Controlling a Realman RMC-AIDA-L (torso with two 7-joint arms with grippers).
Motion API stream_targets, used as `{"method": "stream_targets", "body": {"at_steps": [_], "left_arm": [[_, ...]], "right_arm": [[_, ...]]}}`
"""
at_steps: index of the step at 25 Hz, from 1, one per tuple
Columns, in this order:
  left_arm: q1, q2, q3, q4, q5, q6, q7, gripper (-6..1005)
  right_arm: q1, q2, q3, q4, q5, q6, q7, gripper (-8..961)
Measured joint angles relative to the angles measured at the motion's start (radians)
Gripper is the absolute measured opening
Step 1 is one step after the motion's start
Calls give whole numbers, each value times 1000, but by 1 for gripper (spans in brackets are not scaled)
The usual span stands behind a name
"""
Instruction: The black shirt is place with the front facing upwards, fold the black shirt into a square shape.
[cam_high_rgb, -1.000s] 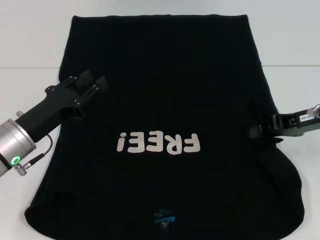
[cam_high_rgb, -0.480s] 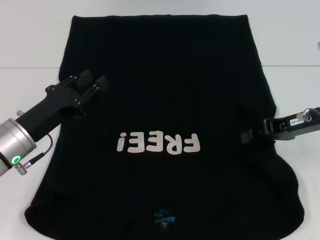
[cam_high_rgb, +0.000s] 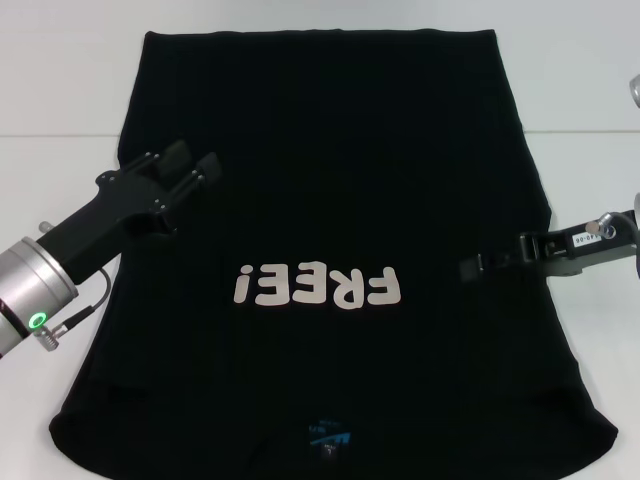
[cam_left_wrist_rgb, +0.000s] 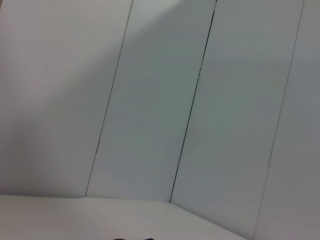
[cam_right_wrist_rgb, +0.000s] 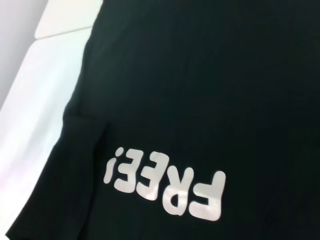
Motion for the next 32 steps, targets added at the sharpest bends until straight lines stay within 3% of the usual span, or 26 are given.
{"method": "stream_targets", "body": {"at_steps": [5, 13, 22, 27, 30, 32], "left_arm": [[0, 0, 0, -4, 0, 0, 1, 480], [5, 0, -1, -4, 0, -8, 3, 480], [-7, 0, -10, -12, 0, -33, 14, 481], [-15, 0, -10, -12, 0, -44, 25, 481], [-17, 0, -9, -12, 0, -51, 29, 481], [-17, 0, -9, -12, 0, -52, 34, 481]], "right_arm": [[0, -1, 1, -2, 16, -1, 0, 616], [-48, -33, 18, -27, 18, -149, 14, 680], [-122, -54, 15, -17, 8, -168, 21, 675], [-124, -39, 5, -10, -45, -153, 18, 536], [-125, -35, 4, -9, -68, -143, 23, 308], [-127, -35, 4, -5, -76, -134, 25, 265]]}}
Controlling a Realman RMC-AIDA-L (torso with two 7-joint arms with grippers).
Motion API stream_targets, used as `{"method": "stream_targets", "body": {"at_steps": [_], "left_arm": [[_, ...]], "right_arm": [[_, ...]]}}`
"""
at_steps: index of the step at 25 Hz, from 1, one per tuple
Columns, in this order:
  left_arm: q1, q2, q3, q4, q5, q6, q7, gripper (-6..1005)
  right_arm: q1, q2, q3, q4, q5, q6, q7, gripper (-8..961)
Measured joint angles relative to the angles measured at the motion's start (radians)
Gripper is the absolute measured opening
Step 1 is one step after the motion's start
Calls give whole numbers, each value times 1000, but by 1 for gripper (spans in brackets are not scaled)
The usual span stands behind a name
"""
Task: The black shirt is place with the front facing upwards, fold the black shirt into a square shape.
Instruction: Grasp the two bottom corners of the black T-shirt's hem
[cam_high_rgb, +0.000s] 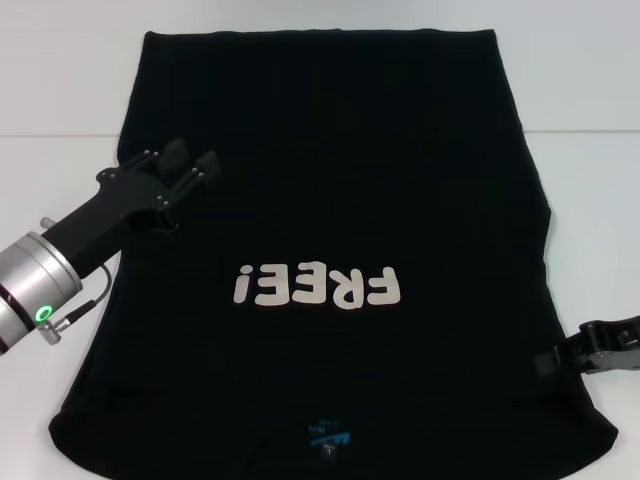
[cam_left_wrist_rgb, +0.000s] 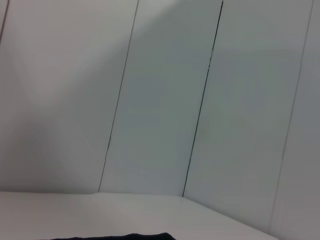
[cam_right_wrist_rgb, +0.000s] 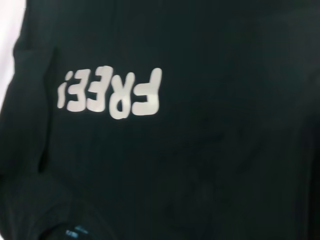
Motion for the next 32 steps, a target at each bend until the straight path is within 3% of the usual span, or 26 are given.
{"method": "stream_targets", "body": {"at_steps": [2, 14, 21, 26, 30, 32], "left_arm": [[0, 0, -1, 0, 0, 0, 3, 481], [0, 0, -1, 0, 0, 0, 2, 481], [-5, 0, -2, 0, 0, 0, 0, 480], [-15, 0, -2, 0, 0, -5, 2, 480], [-30, 0, 1, 0, 0, -11, 2, 480], [-38, 0, 2, 0, 0, -11, 2, 480]], "right_arm": [[-4, 0, 0, 9, -15, 21, 2, 221], [-17, -5, 33, -2, 11, 13, -22, 220], [-64, -46, 134, -84, 96, -125, -53, 223], [-121, -71, 161, -81, 90, -148, -51, 227], [-160, -66, 164, -75, 91, -138, -60, 230], [-170, -59, 161, -69, 89, -132, -61, 311]]}}
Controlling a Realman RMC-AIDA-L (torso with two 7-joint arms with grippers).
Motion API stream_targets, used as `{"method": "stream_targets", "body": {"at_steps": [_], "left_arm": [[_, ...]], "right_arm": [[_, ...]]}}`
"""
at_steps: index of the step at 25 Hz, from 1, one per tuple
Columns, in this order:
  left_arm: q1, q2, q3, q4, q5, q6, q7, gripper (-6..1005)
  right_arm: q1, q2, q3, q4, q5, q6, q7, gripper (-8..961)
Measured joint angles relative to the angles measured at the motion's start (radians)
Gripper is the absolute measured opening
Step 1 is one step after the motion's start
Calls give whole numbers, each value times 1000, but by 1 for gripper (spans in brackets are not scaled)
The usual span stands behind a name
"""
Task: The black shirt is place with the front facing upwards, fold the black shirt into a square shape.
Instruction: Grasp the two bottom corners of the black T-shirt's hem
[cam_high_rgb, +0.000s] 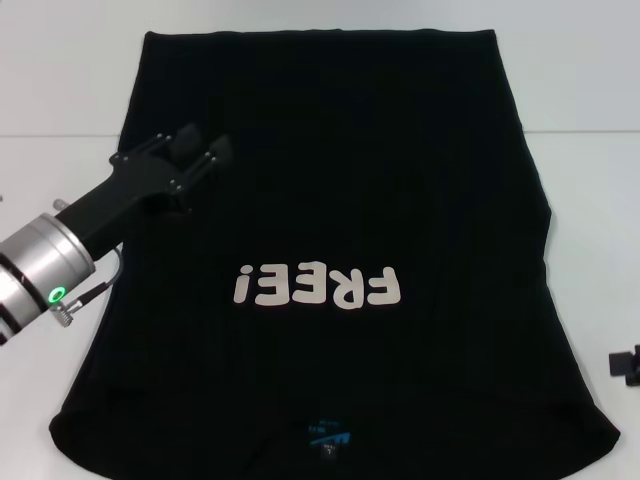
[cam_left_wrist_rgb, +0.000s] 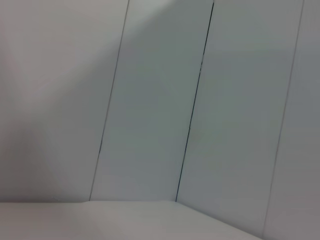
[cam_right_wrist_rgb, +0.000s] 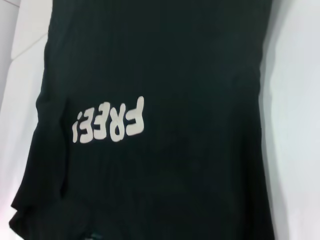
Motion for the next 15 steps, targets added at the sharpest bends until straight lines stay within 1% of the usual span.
{"method": "stream_targets", "body": {"at_steps": [6, 8, 11, 15], "left_arm": [[-11, 1, 2, 0, 0, -1, 1, 480], [-12, 1, 2, 0, 0, -3, 2, 481], [-13, 1, 2, 0, 0, -4, 2, 481], [-13, 2, 2, 0, 0, -4, 2, 481]], "right_arm": [[-12, 15, -6, 25, -17, 25, 0, 549], [-12, 22, -7, 28, -43, 35, 2, 560], [-9, 25, -6, 27, -65, 37, 8, 577], [-8, 20, -7, 23, -69, 35, 28, 599]]}}
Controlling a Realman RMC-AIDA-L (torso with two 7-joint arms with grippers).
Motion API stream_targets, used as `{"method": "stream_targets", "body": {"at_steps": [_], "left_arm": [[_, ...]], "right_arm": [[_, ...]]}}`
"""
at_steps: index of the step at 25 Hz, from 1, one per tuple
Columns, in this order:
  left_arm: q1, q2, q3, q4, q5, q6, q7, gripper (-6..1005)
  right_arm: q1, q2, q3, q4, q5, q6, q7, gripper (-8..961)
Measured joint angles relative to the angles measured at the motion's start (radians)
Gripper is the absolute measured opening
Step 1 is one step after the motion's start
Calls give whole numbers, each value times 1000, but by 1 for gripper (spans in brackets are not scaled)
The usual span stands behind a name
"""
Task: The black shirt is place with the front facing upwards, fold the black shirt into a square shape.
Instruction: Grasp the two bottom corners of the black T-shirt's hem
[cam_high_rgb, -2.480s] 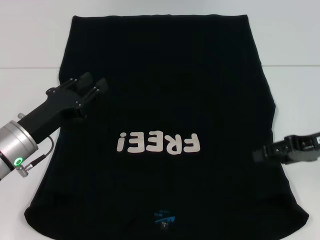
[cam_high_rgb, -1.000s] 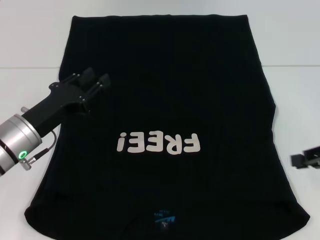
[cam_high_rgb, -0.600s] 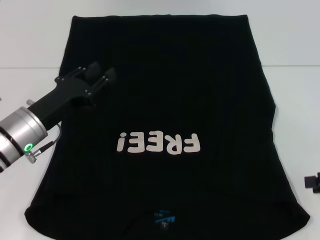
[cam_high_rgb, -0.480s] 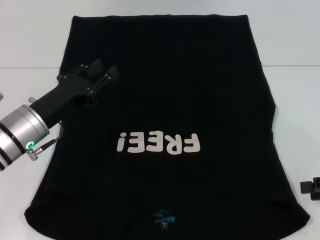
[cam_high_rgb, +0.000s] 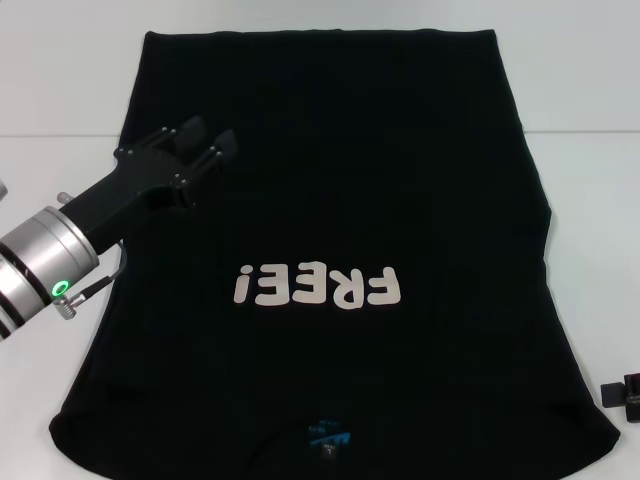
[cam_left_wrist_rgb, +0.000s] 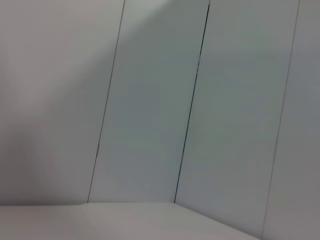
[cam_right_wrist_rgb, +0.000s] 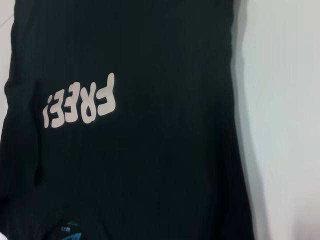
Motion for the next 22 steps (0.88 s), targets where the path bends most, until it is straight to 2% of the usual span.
{"method": "stream_targets", "body": {"at_steps": [14, 22], "left_arm": [[4, 0, 0, 0, 0, 2, 0, 480], [9, 3, -6, 0, 0, 0, 9, 480]], "right_arm": [[15, 20, -26, 10, -2, 33, 3, 610], [59, 21, -40, 68, -22, 76, 7, 610]]}}
